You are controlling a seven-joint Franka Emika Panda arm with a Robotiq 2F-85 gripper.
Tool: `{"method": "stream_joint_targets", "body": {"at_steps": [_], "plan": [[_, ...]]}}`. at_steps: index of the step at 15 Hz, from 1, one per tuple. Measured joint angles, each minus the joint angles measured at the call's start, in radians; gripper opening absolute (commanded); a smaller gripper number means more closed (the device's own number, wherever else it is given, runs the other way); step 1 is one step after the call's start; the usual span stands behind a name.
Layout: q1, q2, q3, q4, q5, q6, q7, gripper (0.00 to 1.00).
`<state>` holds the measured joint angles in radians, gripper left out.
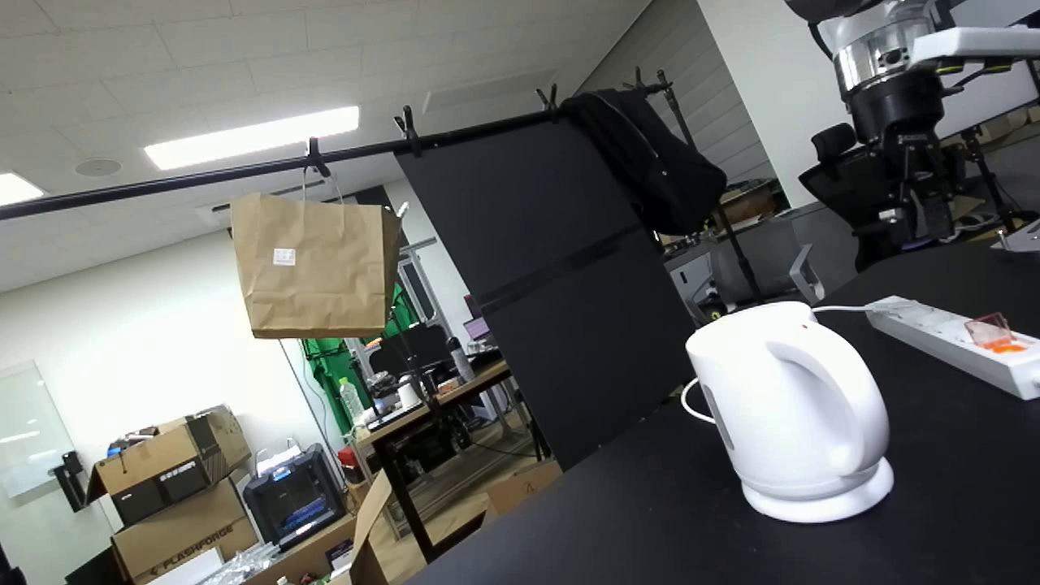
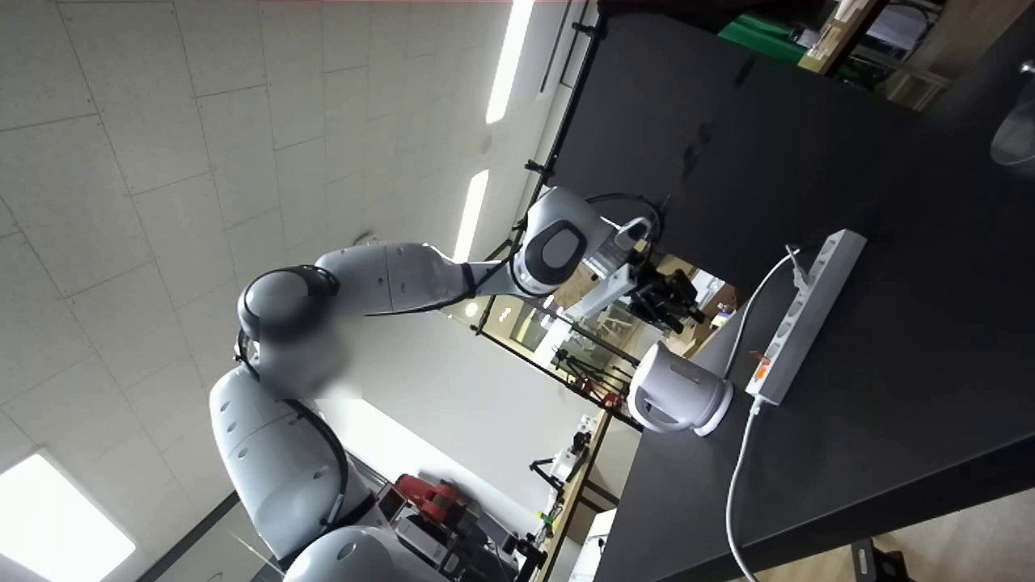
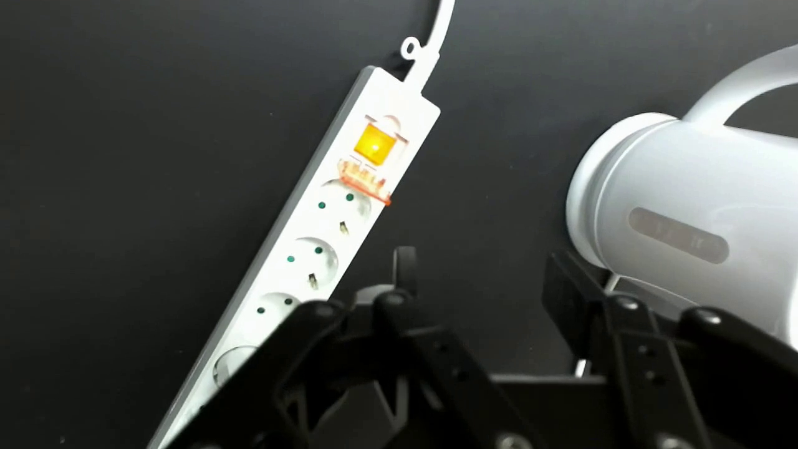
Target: Turn on the electric kettle, turn off the extension cable then turn it back on
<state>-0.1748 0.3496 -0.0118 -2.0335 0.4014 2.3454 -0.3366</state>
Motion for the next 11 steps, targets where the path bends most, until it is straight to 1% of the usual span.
{"method": "stream_joint_targets", "body": {"at_steps": [2, 3, 7, 11], "plan": [[0.014, -0.007, -0.007, -0.016, -0.060, 0.033, 0.038, 0.99], [0.019, -0.012, -0.010, -0.023, -0.086, 0.044, 0.055, 1.00], [0.029, -0.025, -0.016, -0.047, -0.169, 0.076, 0.109, 1.00], [0.036, -0.034, -0.022, -0.061, -0.202, 0.090, 0.138, 1.00]]}}
